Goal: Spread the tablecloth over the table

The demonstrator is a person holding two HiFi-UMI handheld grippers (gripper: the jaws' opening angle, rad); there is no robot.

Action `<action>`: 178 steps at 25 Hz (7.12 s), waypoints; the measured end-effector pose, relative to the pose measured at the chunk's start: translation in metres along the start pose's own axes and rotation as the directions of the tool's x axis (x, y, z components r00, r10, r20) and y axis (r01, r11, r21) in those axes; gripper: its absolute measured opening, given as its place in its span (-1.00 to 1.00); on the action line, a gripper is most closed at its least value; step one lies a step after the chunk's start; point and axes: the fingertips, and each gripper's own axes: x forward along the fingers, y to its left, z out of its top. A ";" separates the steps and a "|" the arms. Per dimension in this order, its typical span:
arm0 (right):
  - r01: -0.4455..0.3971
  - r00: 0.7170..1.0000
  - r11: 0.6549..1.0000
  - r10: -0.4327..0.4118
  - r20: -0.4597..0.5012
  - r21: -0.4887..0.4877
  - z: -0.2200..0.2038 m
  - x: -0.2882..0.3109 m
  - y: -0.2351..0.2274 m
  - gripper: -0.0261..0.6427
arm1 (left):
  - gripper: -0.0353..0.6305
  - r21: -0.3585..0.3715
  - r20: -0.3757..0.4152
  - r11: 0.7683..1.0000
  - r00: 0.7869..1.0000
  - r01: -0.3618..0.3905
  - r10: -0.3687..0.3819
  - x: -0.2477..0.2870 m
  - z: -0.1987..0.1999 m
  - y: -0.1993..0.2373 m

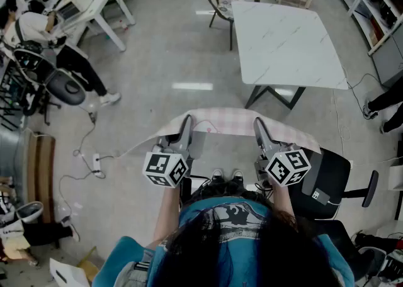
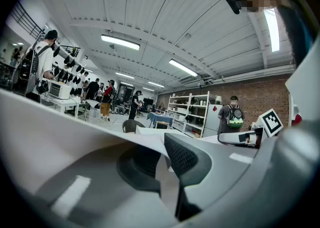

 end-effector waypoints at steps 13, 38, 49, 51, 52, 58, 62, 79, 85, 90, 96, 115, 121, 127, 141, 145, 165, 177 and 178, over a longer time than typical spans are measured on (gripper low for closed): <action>0.021 1.000 0.999 -0.022 0.022 0.042 0.002 -0.018 -0.011 -0.78 | -0.76 0.025 -0.010 0.999 1.000 0.026 -0.026 0.007 0.000 -0.019; 0.017 0.989 1.000 -0.020 0.148 0.021 0.070 -0.078 -0.091 -0.78 | -0.75 0.104 0.023 0.985 0.990 0.138 -0.141 0.077 0.025 -0.119; 0.066 0.973 0.997 -0.054 0.224 -0.045 0.138 -0.054 -0.142 -0.78 | -0.73 0.212 0.044 0.947 0.966 0.242 -0.256 0.160 0.069 -0.139; 0.082 0.968 0.995 -0.065 0.244 -0.059 0.147 -0.051 -0.147 -0.78 | -0.73 0.230 0.059 0.937 0.957 0.264 -0.284 0.175 0.075 -0.139; 0.088 0.964 0.994 -0.069 0.256 -0.065 0.153 -0.049 -0.151 -0.78 | -0.73 0.236 0.068 0.932 0.952 0.275 -0.299 0.184 0.079 -0.140; 0.126 0.951 0.984 -0.084 0.299 -0.124 0.222 -0.006 -0.181 -0.78 | -0.72 0.267 0.108 0.905 0.923 0.331 -0.370 0.257 0.127 -0.134; 0.127 0.940 0.981 -0.072 0.333 -0.147 0.263 0.021 -0.194 -0.79 | -0.72 0.309 0.137 0.881 0.900 0.357 -0.413 0.295 0.159 -0.128; 0.129 0.929 0.964 -0.037 0.368 -0.230 0.386 0.167 -0.285 -0.79 | -0.71 0.331 0.200 0.848 0.847 0.415 -0.493 0.475 0.246 -0.074; 0.092 0.937 0.970 -0.008 0.350 -0.225 0.434 0.197 -0.335 -0.78 | -0.71 0.343 0.208 0.851 0.851 0.398 -0.482 0.540 0.275 -0.085; 0.048 0.935 0.966 0.045 0.351 -0.254 0.484 0.232 -0.382 -0.78 | -0.70 0.356 0.241 0.856 0.848 0.375 -0.472 0.600 0.306 -0.093; -0.055 0.928 0.959 0.151 0.339 -0.277 0.559 0.283 -0.446 -0.78 | -0.71 0.392 0.288 0.872 0.861 0.293 -0.419 0.681 0.355 -0.105; -0.084 0.832 0.813 0.376 0.409 -0.576 0.716 0.402 -0.534 -0.78 | -0.71 0.544 0.532 0.837 0.745 0.063 -0.402 0.831 0.457 -0.102; -0.080 0.859 0.837 0.334 0.389 -0.541 0.674 0.382 -0.570 -0.78 | -0.71 0.589 0.461 0.800 0.763 0.119 -0.453 0.843 0.396 -0.117; -0.102 0.925 0.909 0.237 0.297 -0.405 0.599 0.362 -0.627 -0.78 | -0.71 0.545 0.323 0.813 0.844 0.205 -0.429 0.852 0.315 -0.136; -0.083 0.980 0.993 0.097 0.175 -0.088 0.433 0.300 -0.645 -0.81 | -0.76 0.173 0.173 0.931 0.921 0.321 -0.350 0.797 0.148 -0.130; -0.055 0.987 0.998 0.049 0.155 0.030 0.400 0.281 -0.649 -0.82 | -0.77 0.108 0.136 0.939 0.930 0.328 -0.341 0.781 0.118 -0.135; 0.030 0.998 0.909 -0.050 0.036 0.416 0.239 0.175 -0.579 -0.87 | -0.64 -0.350 -0.017 0.878 0.935 0.326 -0.354 0.626 -0.031 -0.136; 0.081 0.995 0.901 -0.051 -0.081 0.426 0.182 0.134 -0.552 -0.88 | 0.08 -0.575 -0.107 0.803 0.959 0.156 -0.263 0.542 -0.114 -0.116; 0.081 0.995 0.899 -0.046 -0.090 0.430 0.177 0.132 -0.548 -0.88 | 0.03 -0.582 -0.105 0.800 0.962 0.146 -0.252 0.537 -0.116 -0.111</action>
